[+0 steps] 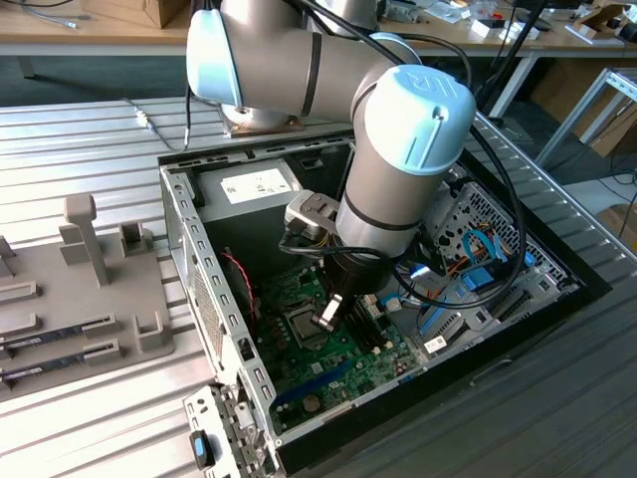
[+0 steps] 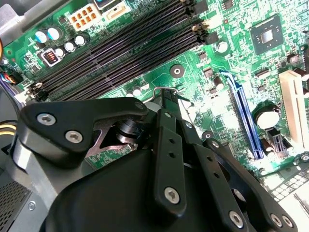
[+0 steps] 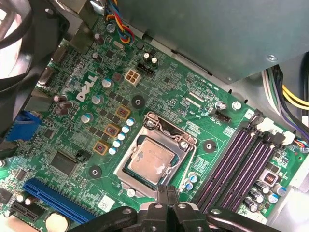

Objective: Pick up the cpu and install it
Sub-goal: 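Install the first cpu locking lever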

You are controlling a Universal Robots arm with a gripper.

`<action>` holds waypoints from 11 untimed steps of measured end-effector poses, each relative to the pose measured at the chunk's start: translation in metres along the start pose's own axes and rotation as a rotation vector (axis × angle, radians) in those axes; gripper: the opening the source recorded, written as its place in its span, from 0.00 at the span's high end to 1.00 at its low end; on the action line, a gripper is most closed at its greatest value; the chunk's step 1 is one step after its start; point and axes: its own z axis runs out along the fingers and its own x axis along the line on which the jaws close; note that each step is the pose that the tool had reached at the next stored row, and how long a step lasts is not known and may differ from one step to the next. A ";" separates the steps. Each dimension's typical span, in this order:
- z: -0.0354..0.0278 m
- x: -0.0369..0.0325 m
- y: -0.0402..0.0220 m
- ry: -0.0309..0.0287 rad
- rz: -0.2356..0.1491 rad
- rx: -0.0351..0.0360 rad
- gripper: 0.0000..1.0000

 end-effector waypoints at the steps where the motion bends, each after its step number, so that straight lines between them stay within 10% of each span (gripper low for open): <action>1: -0.0008 0.0000 0.0000 0.0001 0.000 0.0002 0.89; 11: -0.0081 0.0003 0.0001 -0.0004 0.000 -0.0003 0.89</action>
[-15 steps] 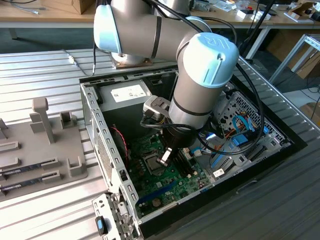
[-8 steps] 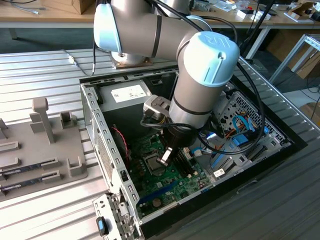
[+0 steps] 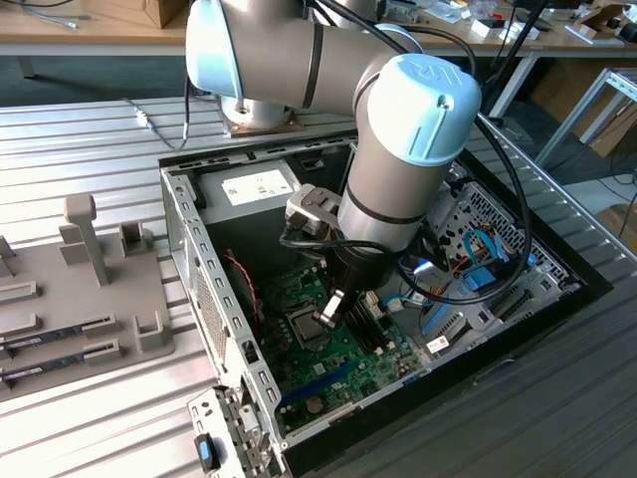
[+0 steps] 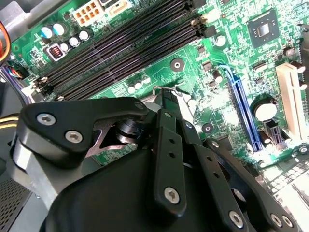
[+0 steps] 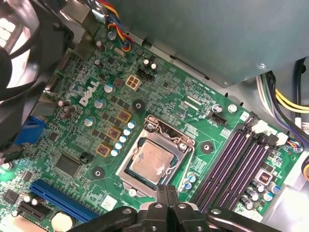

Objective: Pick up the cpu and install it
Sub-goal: 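Install the first cpu locking lever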

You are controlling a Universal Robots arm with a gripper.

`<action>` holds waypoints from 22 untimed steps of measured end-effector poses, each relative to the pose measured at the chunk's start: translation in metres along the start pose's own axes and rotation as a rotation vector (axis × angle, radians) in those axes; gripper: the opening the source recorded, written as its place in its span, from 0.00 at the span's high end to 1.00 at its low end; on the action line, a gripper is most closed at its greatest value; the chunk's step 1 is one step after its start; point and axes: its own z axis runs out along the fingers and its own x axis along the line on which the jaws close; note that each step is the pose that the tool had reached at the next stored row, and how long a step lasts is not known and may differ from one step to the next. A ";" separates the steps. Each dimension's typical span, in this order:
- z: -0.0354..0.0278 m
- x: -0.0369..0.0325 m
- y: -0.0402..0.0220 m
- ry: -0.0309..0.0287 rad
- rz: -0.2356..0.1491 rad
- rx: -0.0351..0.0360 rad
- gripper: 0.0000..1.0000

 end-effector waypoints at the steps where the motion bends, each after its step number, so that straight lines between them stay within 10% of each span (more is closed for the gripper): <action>1: -0.0002 0.0009 0.0006 0.0000 0.000 -0.0003 0.89; 7: -0.0028 0.0050 0.0036 -0.0025 0.002 -0.0015 0.89; 22: -0.0469 0.0023 0.0068 -0.0021 0.002 -0.0012 0.89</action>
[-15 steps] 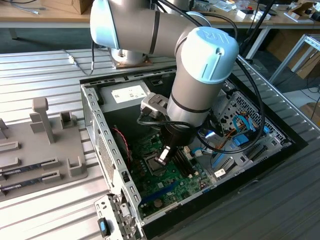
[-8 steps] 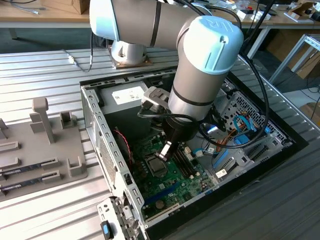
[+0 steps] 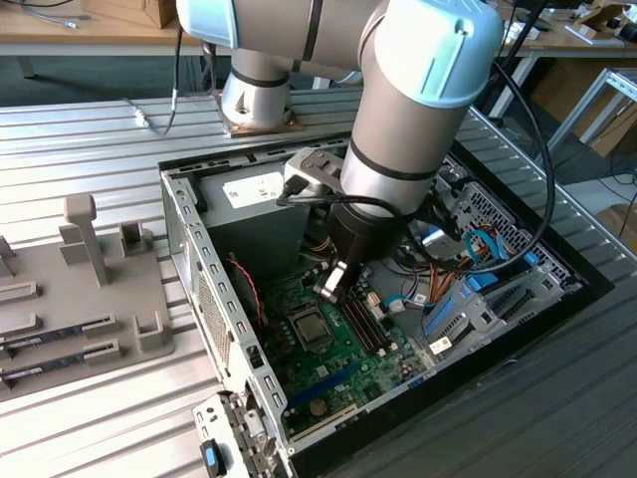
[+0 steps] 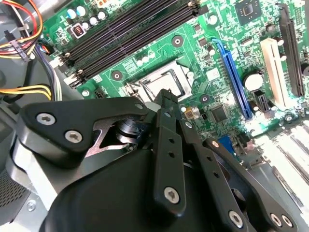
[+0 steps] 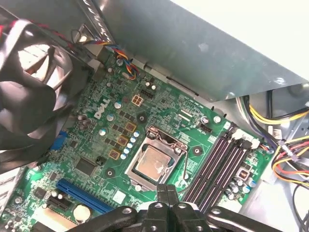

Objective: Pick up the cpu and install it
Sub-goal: 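Install the first cpu locking lever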

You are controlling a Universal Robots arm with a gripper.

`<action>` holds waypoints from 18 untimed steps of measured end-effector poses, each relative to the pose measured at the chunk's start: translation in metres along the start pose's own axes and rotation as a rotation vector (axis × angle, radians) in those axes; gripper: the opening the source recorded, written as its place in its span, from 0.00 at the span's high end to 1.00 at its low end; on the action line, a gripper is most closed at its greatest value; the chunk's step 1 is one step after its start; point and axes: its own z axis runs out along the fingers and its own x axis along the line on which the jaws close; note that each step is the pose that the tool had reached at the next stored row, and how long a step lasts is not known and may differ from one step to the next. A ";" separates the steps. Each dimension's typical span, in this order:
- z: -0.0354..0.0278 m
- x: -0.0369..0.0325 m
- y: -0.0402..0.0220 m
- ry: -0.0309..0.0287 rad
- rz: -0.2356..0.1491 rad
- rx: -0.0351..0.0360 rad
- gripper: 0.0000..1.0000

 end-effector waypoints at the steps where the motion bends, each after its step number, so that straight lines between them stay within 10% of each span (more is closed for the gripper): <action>1: -0.0034 0.0000 -0.0001 0.0000 0.000 0.0000 0.89; 5: -0.0088 -0.0017 -0.0011 0.0032 0.000 -0.0026 0.89; 7: -0.0088 -0.0107 -0.0050 0.0216 -0.002 -0.0148 0.89; 9: -0.0084 -0.0158 -0.0043 0.0273 -0.004 -0.0187 0.89; 18: 0.0024 -0.0259 0.0017 0.0328 -0.070 -0.0164 0.89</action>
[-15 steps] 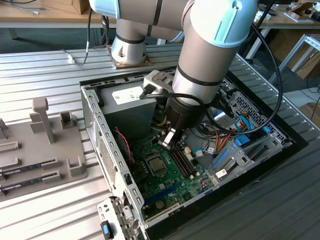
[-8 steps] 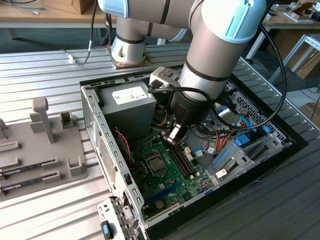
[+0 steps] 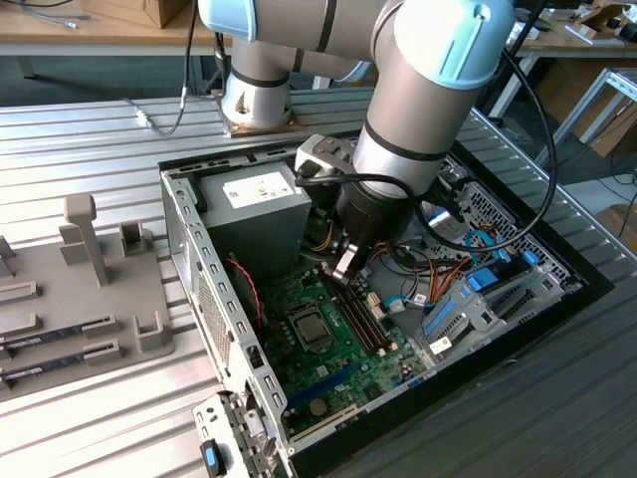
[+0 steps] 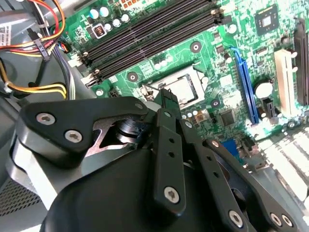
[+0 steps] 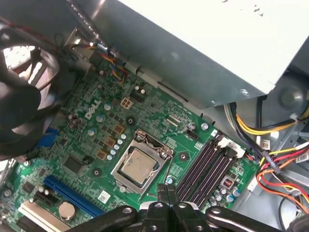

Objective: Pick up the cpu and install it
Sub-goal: 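Install the first cpu locking lever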

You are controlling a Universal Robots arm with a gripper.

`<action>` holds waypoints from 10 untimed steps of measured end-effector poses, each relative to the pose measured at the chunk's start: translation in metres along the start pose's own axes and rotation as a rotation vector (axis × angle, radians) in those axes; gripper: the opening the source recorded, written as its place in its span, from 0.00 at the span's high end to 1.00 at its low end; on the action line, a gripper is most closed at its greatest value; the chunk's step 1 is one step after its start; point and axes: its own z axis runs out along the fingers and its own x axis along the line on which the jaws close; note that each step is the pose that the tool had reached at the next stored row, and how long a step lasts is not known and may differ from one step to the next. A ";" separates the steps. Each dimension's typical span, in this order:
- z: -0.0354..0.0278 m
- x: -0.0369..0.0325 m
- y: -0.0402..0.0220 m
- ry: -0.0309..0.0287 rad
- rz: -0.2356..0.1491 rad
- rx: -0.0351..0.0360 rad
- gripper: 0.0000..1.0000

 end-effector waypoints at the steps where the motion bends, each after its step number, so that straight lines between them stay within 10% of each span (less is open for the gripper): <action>1: 0.0019 -0.0007 0.0000 0.0039 -0.010 0.0054 0.89; 10: 0.0110 -0.0039 0.0020 0.0224 -0.032 0.0303 0.89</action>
